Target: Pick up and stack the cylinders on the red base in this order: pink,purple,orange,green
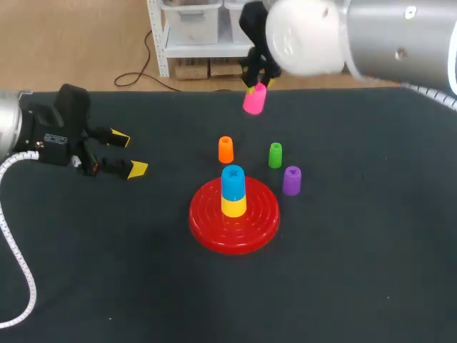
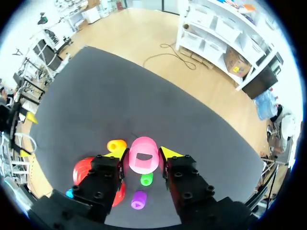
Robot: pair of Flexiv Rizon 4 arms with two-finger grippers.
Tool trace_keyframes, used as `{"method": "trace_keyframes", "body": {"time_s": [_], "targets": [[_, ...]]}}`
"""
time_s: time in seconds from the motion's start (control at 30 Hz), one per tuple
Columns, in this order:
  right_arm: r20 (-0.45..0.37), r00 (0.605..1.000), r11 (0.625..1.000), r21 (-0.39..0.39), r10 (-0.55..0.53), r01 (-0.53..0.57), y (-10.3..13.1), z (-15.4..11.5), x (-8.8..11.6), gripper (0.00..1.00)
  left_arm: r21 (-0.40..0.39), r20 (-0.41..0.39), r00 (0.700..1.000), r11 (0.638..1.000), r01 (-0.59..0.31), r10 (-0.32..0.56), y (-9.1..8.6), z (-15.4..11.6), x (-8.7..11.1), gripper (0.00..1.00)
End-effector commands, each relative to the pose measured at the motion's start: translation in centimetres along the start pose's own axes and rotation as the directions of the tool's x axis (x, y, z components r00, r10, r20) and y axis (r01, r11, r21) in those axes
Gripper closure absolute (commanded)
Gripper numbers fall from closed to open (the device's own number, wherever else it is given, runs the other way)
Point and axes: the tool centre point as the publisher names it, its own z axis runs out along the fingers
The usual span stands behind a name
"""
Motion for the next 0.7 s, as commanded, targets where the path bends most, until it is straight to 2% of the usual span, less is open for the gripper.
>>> {"method": "trace_keyframes", "body": {"time_s": [0.03,0.27,0.47,0.7], "targets": [[-0.031,0.999,0.998,-0.053,-0.021,0.019,1.1,-2.6,-0.6,1.0,0.0,0.009,1.0,1.0,-0.003,0.003,0.0,0.0,0.2,0.0],[-0.081,0.988,0.986,-0.119,-0.129,0.119,4.7,-4.2,-0.6,1.0,0.0,0.009,1.0,1.0,-0.003,0.003,0.0,0.0,0.2,0.0],[-0.097,0.98,0.976,-0.148,-0.174,0.159,7.6,-5.0,-0.5,1.0,0.0,0.009,1.0,1.0,-0.003,0.003,0.0,0.0,0.2,0.0],[-0.131,0.959,0.958,-0.174,-0.252,0.228,10.9,-5.6,0.7,1.0,0.0,0.009,1.0,1.0,-0.003,0.003,0.0,0.0,0.2,0.0]]}}
